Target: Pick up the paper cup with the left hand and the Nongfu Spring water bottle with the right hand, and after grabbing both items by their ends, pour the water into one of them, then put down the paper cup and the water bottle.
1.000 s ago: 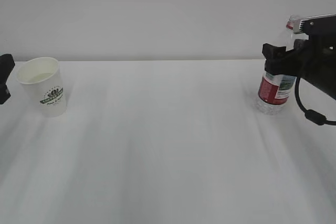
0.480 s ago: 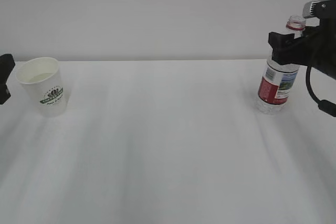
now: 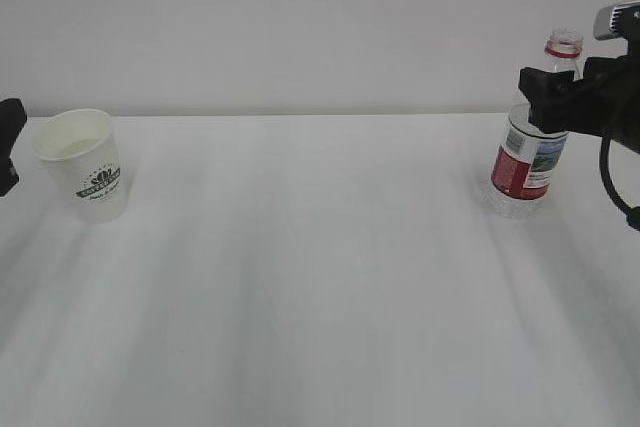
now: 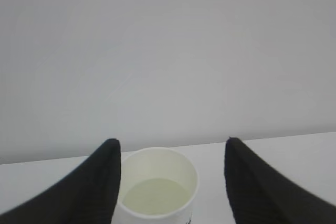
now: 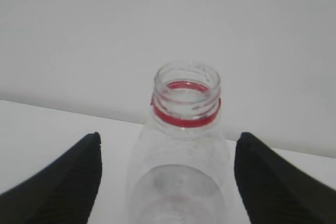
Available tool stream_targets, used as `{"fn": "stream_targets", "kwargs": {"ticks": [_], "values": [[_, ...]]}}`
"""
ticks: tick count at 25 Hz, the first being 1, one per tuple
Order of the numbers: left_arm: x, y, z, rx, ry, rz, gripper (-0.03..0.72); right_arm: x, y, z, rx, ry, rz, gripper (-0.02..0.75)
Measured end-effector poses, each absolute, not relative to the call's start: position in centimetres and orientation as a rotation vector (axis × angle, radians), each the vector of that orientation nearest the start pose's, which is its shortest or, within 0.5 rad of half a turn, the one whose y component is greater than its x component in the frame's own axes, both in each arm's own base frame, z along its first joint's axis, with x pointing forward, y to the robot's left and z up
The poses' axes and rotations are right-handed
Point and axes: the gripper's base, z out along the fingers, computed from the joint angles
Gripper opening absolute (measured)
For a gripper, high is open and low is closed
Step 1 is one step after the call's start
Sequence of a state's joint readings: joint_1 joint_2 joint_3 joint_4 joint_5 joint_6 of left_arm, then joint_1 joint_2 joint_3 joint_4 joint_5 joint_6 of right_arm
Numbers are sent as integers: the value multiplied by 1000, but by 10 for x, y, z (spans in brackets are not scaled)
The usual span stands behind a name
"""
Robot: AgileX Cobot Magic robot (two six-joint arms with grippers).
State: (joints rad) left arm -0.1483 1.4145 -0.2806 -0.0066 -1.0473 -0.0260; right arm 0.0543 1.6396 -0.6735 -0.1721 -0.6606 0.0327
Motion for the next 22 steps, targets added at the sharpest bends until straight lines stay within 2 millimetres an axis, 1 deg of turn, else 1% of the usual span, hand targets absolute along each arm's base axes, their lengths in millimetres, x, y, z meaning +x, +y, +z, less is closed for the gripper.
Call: {"fn": "stream_targets", "kwargs": {"ticks": [8, 16, 22], "values": [[227, -33, 204, 93, 1560, -131, 452, 306, 26, 214, -211, 1767, 56, 591], [214, -31, 225, 113, 1530, -106, 451, 277, 24, 219, -210, 1769, 54, 591], [198, -29, 244, 138, 1500, -76, 451, 256, 22, 225, -199, 1775, 48, 590]]}}
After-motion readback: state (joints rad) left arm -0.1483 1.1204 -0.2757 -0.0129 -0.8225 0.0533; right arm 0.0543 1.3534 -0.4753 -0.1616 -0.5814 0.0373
